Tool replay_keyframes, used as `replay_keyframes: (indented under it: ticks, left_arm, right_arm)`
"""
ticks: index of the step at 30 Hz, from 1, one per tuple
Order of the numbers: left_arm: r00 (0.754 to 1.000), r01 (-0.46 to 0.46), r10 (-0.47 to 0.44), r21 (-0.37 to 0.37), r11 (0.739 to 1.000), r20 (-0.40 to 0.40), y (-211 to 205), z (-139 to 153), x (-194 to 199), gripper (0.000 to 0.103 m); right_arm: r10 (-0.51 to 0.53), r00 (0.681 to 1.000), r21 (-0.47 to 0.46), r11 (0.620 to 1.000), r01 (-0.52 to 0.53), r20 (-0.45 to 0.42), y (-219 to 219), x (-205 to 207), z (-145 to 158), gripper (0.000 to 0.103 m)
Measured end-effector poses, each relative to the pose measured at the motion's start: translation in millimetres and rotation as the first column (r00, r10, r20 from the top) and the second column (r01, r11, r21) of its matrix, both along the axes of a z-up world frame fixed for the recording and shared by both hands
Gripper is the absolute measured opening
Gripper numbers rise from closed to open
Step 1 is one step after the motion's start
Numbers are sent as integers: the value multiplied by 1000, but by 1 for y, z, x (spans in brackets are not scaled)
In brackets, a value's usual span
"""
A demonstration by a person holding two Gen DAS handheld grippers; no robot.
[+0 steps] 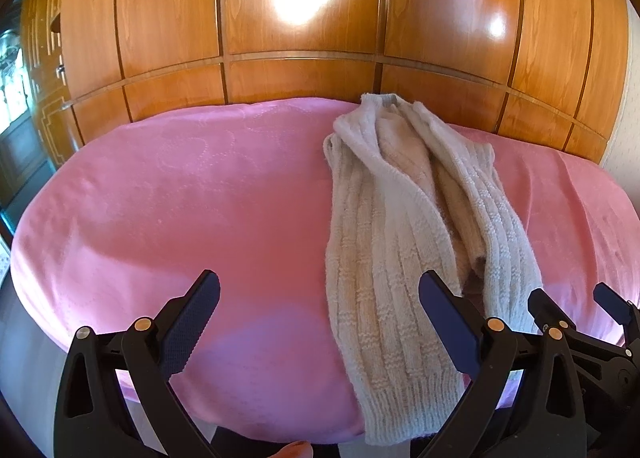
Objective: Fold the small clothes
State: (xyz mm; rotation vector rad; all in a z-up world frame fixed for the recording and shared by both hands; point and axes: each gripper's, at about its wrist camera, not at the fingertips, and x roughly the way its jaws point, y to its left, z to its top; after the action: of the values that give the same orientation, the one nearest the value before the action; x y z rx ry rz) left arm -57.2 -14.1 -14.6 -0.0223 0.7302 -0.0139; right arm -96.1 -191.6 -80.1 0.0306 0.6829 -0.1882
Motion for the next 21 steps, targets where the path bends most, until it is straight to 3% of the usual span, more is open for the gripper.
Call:
replay_keyframes:
  ticks: [21]
  left_arm:
    - [1000, 22, -22, 9, 1000, 3, -9, 1, -2, 99]
  right_arm:
    - [9, 1000, -28, 1000, -9, 0, 2, 0, 2, 101]
